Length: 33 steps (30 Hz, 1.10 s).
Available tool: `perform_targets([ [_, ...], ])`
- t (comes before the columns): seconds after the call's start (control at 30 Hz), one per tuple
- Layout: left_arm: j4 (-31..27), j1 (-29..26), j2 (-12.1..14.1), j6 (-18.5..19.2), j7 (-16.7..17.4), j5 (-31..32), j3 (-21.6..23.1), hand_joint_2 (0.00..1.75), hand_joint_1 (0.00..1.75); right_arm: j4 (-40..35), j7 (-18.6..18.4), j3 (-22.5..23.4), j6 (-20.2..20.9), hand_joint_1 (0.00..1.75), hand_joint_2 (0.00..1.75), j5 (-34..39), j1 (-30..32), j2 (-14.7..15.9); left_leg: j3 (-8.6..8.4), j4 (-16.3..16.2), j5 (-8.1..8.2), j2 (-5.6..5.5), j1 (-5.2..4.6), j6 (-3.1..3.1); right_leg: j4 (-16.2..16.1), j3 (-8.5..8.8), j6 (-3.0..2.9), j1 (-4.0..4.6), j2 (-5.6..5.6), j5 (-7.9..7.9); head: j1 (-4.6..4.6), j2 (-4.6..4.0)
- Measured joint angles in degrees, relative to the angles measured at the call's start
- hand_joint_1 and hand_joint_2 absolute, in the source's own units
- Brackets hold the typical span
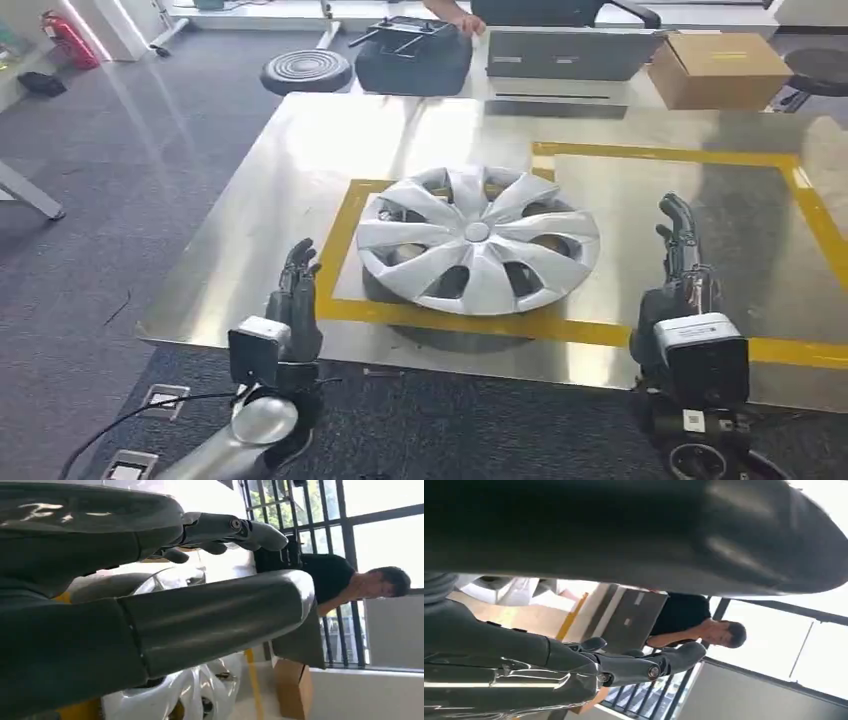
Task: Take the parts from the cabinet and place them on the table.
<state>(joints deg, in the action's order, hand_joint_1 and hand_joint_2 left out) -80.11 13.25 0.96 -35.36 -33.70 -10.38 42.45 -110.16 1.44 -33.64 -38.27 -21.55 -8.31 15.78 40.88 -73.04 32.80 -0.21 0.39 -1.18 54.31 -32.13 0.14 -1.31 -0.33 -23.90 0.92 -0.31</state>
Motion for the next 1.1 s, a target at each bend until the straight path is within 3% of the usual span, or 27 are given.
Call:
perform_targets([
  [0.03,0.0,0.02,0.07,-0.02,0.02,0.02,0.0,0.0,0.0,0.09,0.04,-0.09,0.0,0.0,0.0,0.04,-0.07,0.0,-2.03,3.25,-1.78,0.01,0.13,0.05,0.01,-0.31,0.13,-0.02,0.01,0.26,0.2,0.0],
  [0.1,-0.02,0.14,0.09,-0.04,0.04,0.09,0.0,0.0,0.0,0.11,0.09,-0.26,0.0,0.0,0.0,0.13,-0.25,-0.07,-8.7,14.16,-5.89,0.01,0.19,0.33,0.04,-0.68,0.57,-0.09,0.06,0.69,0.57,0.0],
  [0.13,-0.09,0.25,0.09,-0.04,0.04,0.11,-0.02,0.0,0.0,0.11,0.13,-0.35,0.0,0.0,0.0,0.13,-0.43,-0.13,-11.03,18.04,-5.97,-0.03,0.13,0.57,0.13,-0.79,0.91,0.06,0.1,0.87,0.85,0.0],
  [0.17,-0.22,0.32,0.09,-0.04,0.07,0.15,-0.02,0.0,0.0,0.17,0.15,-0.39,0.0,0.0,0.0,0.2,-0.61,-0.13,-10.77,18.77,-6.38,-0.02,-0.07,0.94,0.31,-1.16,1.21,0.31,0.17,1.05,1.03,0.0],
  [0.23,-0.31,0.23,0.11,-0.04,0.07,0.17,-0.04,0.0,0.0,0.3,0.17,-0.52,0.0,0.0,0.0,0.7,-0.74,-0.13,-10.44,18.5,-6.64,-0.06,-0.27,1.42,0.11,-1.21,1.93,0.23,0.15,1.52,0.31,0.0],
  [0.27,-0.33,0.21,0.13,-0.07,0.07,0.17,-0.04,0.0,0.0,0.33,0.17,-0.59,0.0,0.0,0.0,0.72,-0.73,-0.13,-10.4,18.62,-6.92,-0.05,-0.41,1.84,0.03,-1.21,2.33,0.09,0.14,1.75,0.2,-0.02],
  [0.3,-0.39,0.24,0.13,-0.04,0.07,0.17,-0.04,0.0,0.0,0.33,0.2,-0.66,0.0,0.0,0.0,0.72,-0.73,-0.2,-10.35,19.21,-7.52,0.1,0.04,2.65,0.37,-1.52,2.57,-0.17,0.14,1.35,0.24,-0.02],
  [0.33,-0.46,0.27,0.11,-0.06,0.07,0.17,-0.04,0.0,0.0,0.35,0.2,-0.7,0.0,0.0,0.0,0.74,-0.75,-0.24,-10.18,19.28,-7.82,0.17,-0.09,2.83,1.8,-2.5,2.71,-0.19,0.18,-0.46,0.18,0.0],
  [0.4,-0.46,0.18,0.13,-0.04,0.07,0.17,-0.04,0.0,0.0,0.5,0.2,-0.63,0.0,0.0,0.0,0.74,-0.78,-0.22,-9.52,19.26,-8.32,0.22,-0.22,3.43,11.41,-5.55,2.97,-0.16,0.2,-7.01,-1.05,-0.02],
  [0.43,-0.46,0.11,0.13,-0.07,0.07,0.18,-0.04,0.0,0.0,0.57,0.2,-0.68,0.0,0.0,0.0,0.74,-0.75,-0.22,-9.13,19.21,-8.56,0.24,-0.37,3.54,16.08,-6.98,3.09,-0.17,0.19,-9.17,-1.42,-0.02],
  [0.47,-0.46,0.06,0.13,-0.07,0.07,0.17,-0.04,0.0,0.0,0.66,0.2,-0.72,0.0,0.0,0.0,0.74,-0.75,-0.24,-8.75,19.13,-8.81,0.25,-0.5,3.59,18.93,-7.57,3.13,-0.18,0.18,-10.18,-1.62,0.0],
  [0.5,-0.46,0.0,0.15,-0.04,0.09,0.17,-0.04,0.0,0.0,0.79,0.17,-0.72,0.0,0.0,0.0,0.74,-0.75,-0.22,-8.41,19.1,-9.03,0.24,-0.62,3.58,18.84,-6.77,3.06,-0.17,0.18,-9.66,-1.86,-0.02],
  [0.53,-0.46,0.0,0.15,-0.07,0.09,0.17,-0.04,0.0,0.0,0.85,0.17,-0.72,0.0,0.0,0.0,0.74,-0.76,-0.22,-8.2,19.05,-9.2,0.22,-0.73,3.53,16.27,-4.79,2.86,-0.14,0.18,-8.17,-2.06,0.0],
  [0.6,-0.46,0.02,0.13,-0.06,0.09,0.17,-0.04,0.0,0.0,0.9,0.2,-0.72,0.0,0.0,0.0,0.74,-0.81,-0.22,-8.05,18.86,-9.43,0.18,-0.95,3.42,5.52,2.01,2.04,0.23,0.2,-3.92,-2.49,-0.02],
  [0.63,-0.46,0.02,0.13,-0.04,0.09,0.18,-0.04,0.0,0.0,0.9,0.2,-0.7,0.0,0.0,0.0,0.74,-0.94,-0.24,-7.98,18.81,-9.49,0.22,-0.9,3.33,1.25,4.22,1.38,0.39,0.15,-4.21,-2.58,0.0],
  [0.67,-0.46,0.11,0.13,-0.04,0.09,0.17,-0.04,0.0,0.0,0.9,0.2,-0.72,0.0,0.0,0.0,0.74,-1.01,-0.24,-7.62,18.65,-9.72,0.19,-1.22,2.99,-0.05,5.76,1.35,0.59,0.17,-4.11,-2.41,0.0],
  [0.77,-0.48,0.04,0.13,-0.07,0.11,0.26,-0.04,0.0,0.0,0.9,0.26,-0.72,0.0,0.0,0.0,0.74,-1.09,-0.24,-7.44,18.92,-10.87,0.3,-0.88,1.8,-0.5,5.32,1.02,0.94,0.23,-3.65,-2.51,0.0],
  [0.8,-0.5,0.07,0.17,-0.15,0.22,0.35,-0.04,0.0,0.0,0.9,0.24,-0.74,0.0,0.0,0.0,0.74,-1.09,-0.26,-7.09,18.78,-10.54,0.23,-1.3,1.39,-1.37,5.35,0.55,0.12,0.05,-2.91,-2.47,-0.02],
  [0.83,-0.52,0.09,0.2,-0.22,0.31,0.44,-0.06,0.0,0.0,0.9,0.22,-0.83,0.0,0.0,0.0,0.74,-1.21,-0.33,-6.55,17.49,-8.88,0.04,-1.05,0.9,-1.58,4.93,0.35,0.09,-0.14,-2.34,-2.15,0.0],
  [0.87,-0.59,0.11,0.22,-0.22,0.42,0.46,-0.07,0.0,0.0,0.9,0.17,-0.9,0.0,0.0,0.0,0.74,-1.34,-0.42,-4.89,13.98,-5.91,0.03,-0.85,0.62,-1.56,4.23,-0.14,0.06,-0.22,-1.97,-1.48,-0.02],
  [0.93,-0.61,-0.14,0.26,-0.35,0.72,0.59,-0.07,0.0,0.0,0.92,0.02,-1.07,-0.02,0.0,0.0,0.74,-1.34,-0.48,-1.03,4.37,-0.53,0.04,-0.35,0.06,-1.47,2.93,-0.31,0.17,-0.27,-1.17,-0.74,0.0],
  [0.97,-0.61,-0.29,0.33,-0.39,0.85,0.59,-0.07,0.0,0.0,0.94,-0.04,-1.11,-0.02,0.0,0.0,0.74,-1.34,-0.48,0.16,0.86,0.64,0.04,-0.17,-0.2,-1.41,2.24,-0.28,0.17,-0.27,-0.75,-0.64,0.0],
  [1.0,-0.61,-0.39,0.39,-0.42,0.9,0.61,-0.07,0.0,0.0,1.0,-0.15,-1.14,-0.02,0.0,0.0,0.74,-1.34,-0.48,0.03,0.07,0.18,0.04,0.01,-0.37,-1.28,1.62,-0.22,0.16,-0.27,-0.38,-0.44,0.0],
  [1.03,-0.61,-0.41,0.46,-0.42,0.9,0.63,-0.07,0.0,0.0,1.03,-0.15,-1.2,-0.04,0.0,0.0,0.7,-1.34,-0.5,-1.4,1.79,-1.35,0.05,0.14,-0.44,-1.11,1.05,-0.12,0.14,-0.25,-0.07,-0.22,-0.02],
  [1.07,-0.63,-0.41,0.48,-0.41,0.9,0.65,-0.07,0.0,0.0,1.03,-0.15,-1.33,-0.04,0.0,0.0,0.7,-1.34,-0.5,-3.97,5.69,-3.48,0.06,0.22,-0.43,-0.95,0.57,0.06,0.1,-0.22,0.15,0.08,0.0],
  [1.1,-0.68,-0.4,0.48,-0.39,0.9,0.68,-0.07,0.0,0.0,1.03,-0.15,-1.4,-0.07,0.0,0.0,0.7,-1.34,-0.5,-7.79,11.64,-5.59,0.06,0.29,-0.29,-0.78,0.21,0.3,0.03,-0.16,0.37,0.33,0.0],
])
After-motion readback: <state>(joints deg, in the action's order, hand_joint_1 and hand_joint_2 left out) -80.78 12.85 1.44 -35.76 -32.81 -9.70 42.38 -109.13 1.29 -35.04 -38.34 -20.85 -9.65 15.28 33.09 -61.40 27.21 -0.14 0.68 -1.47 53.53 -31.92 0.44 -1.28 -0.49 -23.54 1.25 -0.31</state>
